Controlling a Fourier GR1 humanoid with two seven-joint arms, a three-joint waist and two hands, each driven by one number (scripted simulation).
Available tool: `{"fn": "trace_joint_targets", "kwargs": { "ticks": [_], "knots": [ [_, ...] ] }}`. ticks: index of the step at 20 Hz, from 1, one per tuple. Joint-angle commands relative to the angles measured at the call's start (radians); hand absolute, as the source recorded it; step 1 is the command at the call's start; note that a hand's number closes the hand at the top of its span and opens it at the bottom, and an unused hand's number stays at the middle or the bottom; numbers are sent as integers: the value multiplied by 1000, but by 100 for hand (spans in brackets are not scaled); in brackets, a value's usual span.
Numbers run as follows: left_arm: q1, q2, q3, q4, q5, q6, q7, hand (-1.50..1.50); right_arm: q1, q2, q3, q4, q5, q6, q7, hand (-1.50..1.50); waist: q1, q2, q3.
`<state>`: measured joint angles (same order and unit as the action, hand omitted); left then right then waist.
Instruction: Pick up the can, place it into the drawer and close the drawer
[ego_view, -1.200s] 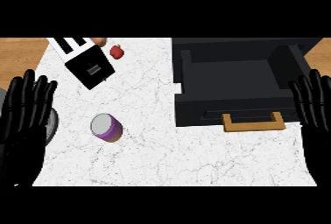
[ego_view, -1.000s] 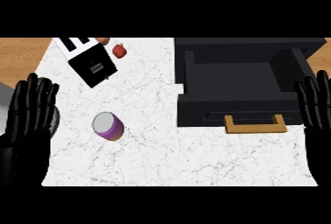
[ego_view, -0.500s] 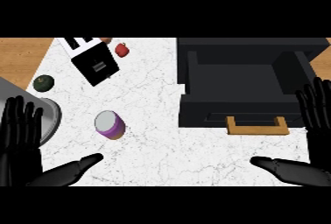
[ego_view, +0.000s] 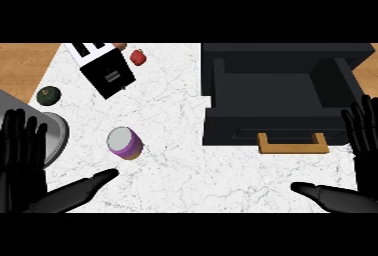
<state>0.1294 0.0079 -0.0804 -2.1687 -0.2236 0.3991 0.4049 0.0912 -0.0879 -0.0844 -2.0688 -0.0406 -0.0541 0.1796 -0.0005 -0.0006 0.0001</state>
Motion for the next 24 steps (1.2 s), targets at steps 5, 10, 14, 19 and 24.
{"fn": "trace_joint_targets", "kwargs": {
  "ticks": [5, 10, 14, 19, 24],
  "knots": [
    [-73, -8, -98, 107, -52, 106, 45, -150, 24, -50, -97, -37, -94, 78, 1, -150, -4, 0, 0],
    [14, -8, -106, 249, 35, 126, -140, -150, 21, -21, -71, -28, -37, 54, -4, -150, 0, 0, 0],
    [3, -8, -142, 413, 92, 193, -301, -150, 7, -25, -74, -48, -33, 50, 32, -150, -1, 0, -1],
    [-31, -8, -93, 512, 123, 188, -334, -150, -5, -32, -121, 1, -63, 83, -20, -150, 0, 1, 0],
    [-9, -8, -107, 633, 222, 226, -498, -150, 63, -31, -135, -136, -85, 93, 68, -150, -1, 0, 0]
  ]
}}
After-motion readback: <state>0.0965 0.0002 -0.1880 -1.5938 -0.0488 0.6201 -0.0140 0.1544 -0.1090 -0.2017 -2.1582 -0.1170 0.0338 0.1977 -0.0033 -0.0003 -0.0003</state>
